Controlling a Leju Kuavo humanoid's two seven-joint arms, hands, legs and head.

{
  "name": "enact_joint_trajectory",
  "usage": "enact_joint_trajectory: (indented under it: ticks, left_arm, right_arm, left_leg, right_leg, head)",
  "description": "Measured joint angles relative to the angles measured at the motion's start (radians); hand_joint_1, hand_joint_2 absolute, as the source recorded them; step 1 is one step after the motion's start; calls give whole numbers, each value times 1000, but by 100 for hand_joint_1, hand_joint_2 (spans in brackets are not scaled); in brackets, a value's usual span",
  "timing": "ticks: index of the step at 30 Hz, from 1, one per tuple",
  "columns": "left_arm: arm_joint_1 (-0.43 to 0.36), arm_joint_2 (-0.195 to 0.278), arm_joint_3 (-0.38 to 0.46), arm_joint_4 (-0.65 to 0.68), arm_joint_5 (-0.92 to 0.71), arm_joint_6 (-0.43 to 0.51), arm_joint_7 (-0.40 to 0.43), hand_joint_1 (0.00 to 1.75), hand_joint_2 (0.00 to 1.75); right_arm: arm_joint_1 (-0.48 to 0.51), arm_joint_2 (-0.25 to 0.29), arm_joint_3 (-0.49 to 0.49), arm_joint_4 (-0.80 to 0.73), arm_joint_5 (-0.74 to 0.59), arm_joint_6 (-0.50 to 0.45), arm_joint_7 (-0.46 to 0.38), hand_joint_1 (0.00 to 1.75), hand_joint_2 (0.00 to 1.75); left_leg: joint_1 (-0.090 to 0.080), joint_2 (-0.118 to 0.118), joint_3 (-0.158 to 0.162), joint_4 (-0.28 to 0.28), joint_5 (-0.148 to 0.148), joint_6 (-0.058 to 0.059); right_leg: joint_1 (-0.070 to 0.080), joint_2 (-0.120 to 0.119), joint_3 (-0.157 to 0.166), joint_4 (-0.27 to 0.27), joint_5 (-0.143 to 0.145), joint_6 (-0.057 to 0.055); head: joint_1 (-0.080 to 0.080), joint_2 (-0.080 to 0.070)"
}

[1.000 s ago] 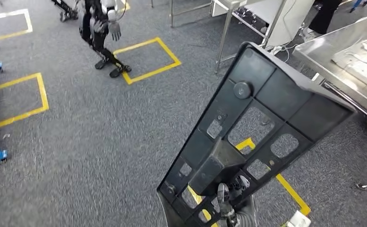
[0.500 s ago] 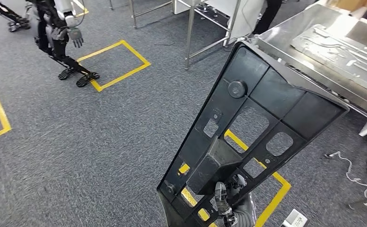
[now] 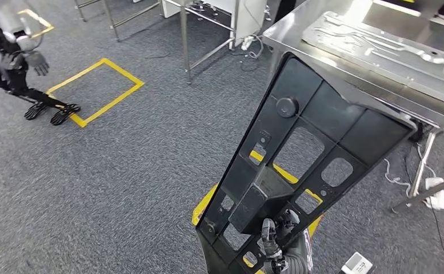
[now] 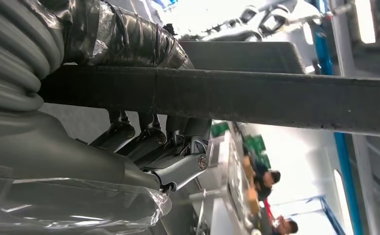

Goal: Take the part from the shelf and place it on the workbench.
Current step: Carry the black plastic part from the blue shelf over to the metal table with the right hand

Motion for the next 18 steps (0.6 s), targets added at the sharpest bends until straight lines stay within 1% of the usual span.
enact_joint_trajectory:
  ticks: [1,2,3,4,5,6,7,8,9,10,11,12,13,14,15,16,17,18]
  left_arm:
    - [1,0,-1,0,-1,0,-4,0,175]
    - [3,0,-1,0,-1,0,-7,0,175]
    - [5,0,-1,0,-2,-3,-11,0,175]
    - [7,0,-1,0,-3,-7,-13,0,175]
    - [9,0,-1,0,-5,-12,-17,0,175]
    - [10,1,-2,0,-6,-17,-19,0,175]
    - [11,2,-2,0,-7,-21,-21,0,175]
    - [11,2,-2,0,-8,-24,-23,0,175]
    - [11,2,-2,0,-8,-26,-24,0,175]
    - [11,2,-3,0,-8,-27,-25,0,175]
    - [10,2,-3,0,-8,-29,-26,0,175]
    - [9,2,-3,0,-6,-32,-27,0,175]
    - [8,2,-3,0,-3,-38,-27,0,175]
    - [7,2,-3,0,0,-46,-28,0,175]
    - [6,2,-3,1,5,-54,-29,0,175]
    - [7,2,-3,1,8,-61,-30,0,175]
    - [9,3,-3,1,10,-66,-30,0,175]
    - [10,4,-3,1,11,-70,-31,0,175]
  right_arm:
    - [0,-1,1,-2,1,-3,0,175,175]
    - [0,-1,3,-2,2,-5,0,175,175]
    - [-1,-3,4,-2,2,-7,0,175,175]
    - [-1,-4,6,-2,2,-9,1,175,175]
    - [-1,-5,7,-2,2,-10,1,175,175]
    - [-1,-7,8,-2,2,-11,1,175,175]
    - [-1,-8,10,-2,2,-12,2,175,175]
    - [-1,-10,11,-2,2,-13,2,175,175]
    - [-2,-12,13,-2,2,-14,2,175,175]
    - [-3,-14,14,-3,2,-14,2,175,175]
    - [-4,-15,15,-3,2,-14,2,175,175]
    - [-4,-17,16,-3,2,-15,3,175,175]
    - [-4,-18,17,-3,3,-14,4,175,175]
    - [-4,-20,18,-3,3,-14,4,175,175]
    - [-6,-22,20,-3,4,-14,6,175,175]
    - [-9,-24,22,-2,5,-13,9,175,175]
    - [-13,-26,24,-2,5,-12,12,175,175]
    - [-17,-27,27,-1,5,-12,15,175,175]
  left_leg:
    - [1,-32,-21,46,-25,-3]
    - [1,-57,-53,107,-54,-5]
    - [2,-68,-88,171,-78,-7]
    - [2,-72,-119,222,-89,-9]
    - [3,-73,-135,239,-79,-11]
    - [3,-75,-134,219,-51,-13]
    - [5,-82,-117,166,-10,-15]
    - [9,-102,-94,105,24,-16]
    - [11,-124,-74,51,46,-15]
    - [12,-142,-62,17,55,-12]
    - [11,-151,-58,4,52,-7]
    - [9,-145,-57,1,52,0]
    - [9,-133,-55,-1,54,8]
    - [11,-121,-53,-5,57,15]
    - [13,-110,-51,-9,60,22]
    - [15,-97,-50,-13,62,27]
    - [14,-85,-49,-14,62,30]
    - [13,-73,-49,-15,61,32]
  right_leg:
    - [-5,12,5,-5,3,-3]
    - [-6,24,5,-6,3,-5]
    - [-6,37,5,-4,2,-7]
    - [-6,53,5,-2,1,-8]
    - [-7,69,5,1,-1,-8]
    - [-9,86,6,5,-4,-7]
    - [-11,101,6,11,-7,-3]
    - [-14,115,5,18,-12,2]
    - [-14,128,1,28,-17,8]
    - [-14,139,-4,35,-20,14]
    - [-15,149,-9,38,-21,20]
    - [-15,159,-13,38,-19,26]
    - [-16,164,-14,37,-17,31]
    - [-15,152,-17,41,-20,35]
    - [-14,130,-26,58,-31,40]
    - [-13,99,-44,96,-53,44]
    - [-14,68,-71,151,-83,48]
    - [-16,52,-104,215,-113,52]
  head:
    - [0,0]
    - [0,0]
    - [0,0]
    - [0,0]
    - [0,0]
    - [0,0]
    - [0,0]
    - [0,0]
    - [0,0]
    - [0,0]
    - [0,0]
    - [0,0]
    - [0,0]
    - [0,0]
    - [0,0]
    - [1,0]
    - [1,0]
    - [1,0]
